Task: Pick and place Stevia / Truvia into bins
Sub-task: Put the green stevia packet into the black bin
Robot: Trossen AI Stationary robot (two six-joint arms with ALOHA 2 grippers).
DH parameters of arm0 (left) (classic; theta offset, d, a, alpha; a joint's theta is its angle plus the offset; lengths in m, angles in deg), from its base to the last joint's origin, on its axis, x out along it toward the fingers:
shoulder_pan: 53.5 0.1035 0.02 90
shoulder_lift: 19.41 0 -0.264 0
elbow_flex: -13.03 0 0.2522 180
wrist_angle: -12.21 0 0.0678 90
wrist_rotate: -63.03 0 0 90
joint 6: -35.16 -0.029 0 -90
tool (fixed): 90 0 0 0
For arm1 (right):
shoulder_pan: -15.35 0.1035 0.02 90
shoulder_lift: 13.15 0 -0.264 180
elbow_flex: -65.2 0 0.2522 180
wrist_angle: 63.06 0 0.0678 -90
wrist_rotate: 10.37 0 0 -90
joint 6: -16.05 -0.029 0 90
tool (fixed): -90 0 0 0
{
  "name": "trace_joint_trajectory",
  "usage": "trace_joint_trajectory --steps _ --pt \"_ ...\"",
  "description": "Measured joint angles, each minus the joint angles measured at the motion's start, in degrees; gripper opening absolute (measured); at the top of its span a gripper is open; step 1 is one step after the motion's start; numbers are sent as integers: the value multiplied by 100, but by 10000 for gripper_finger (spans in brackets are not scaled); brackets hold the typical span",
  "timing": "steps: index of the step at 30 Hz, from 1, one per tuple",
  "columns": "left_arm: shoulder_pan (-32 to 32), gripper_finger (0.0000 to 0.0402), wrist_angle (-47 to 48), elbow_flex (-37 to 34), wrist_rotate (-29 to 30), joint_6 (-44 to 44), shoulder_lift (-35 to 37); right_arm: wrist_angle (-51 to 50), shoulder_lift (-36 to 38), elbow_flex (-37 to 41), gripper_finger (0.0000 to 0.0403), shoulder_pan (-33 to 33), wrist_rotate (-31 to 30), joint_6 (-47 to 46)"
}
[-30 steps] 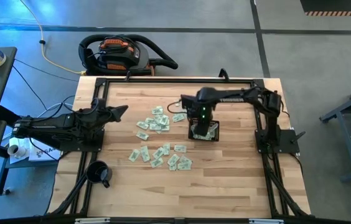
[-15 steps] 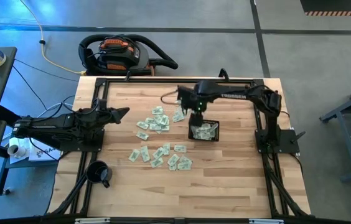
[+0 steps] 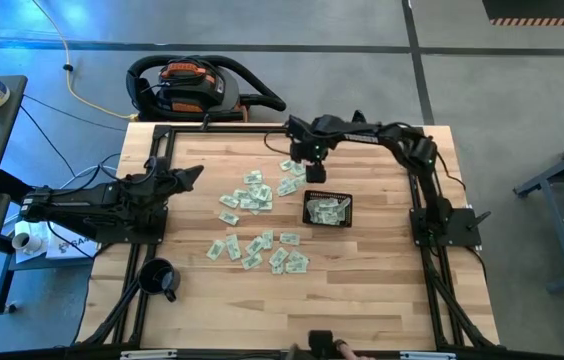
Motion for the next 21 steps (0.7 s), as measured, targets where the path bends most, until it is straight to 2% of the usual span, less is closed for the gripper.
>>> trace_joint_trajectory --steps 3,9,16,21 --pt "2 111 -1 0 107 31 0 132 -146 0 243 -27 116 199" --pt "2 111 14 0 392 43 0 181 -327 -2 243 -111 627 22" --pt "2 111 93 0 503 43 0 339 -583 -29 241 -73 702 17" --pt "0 111 92 0 471 43 0 124 -616 -34 207 -62 549 -21"
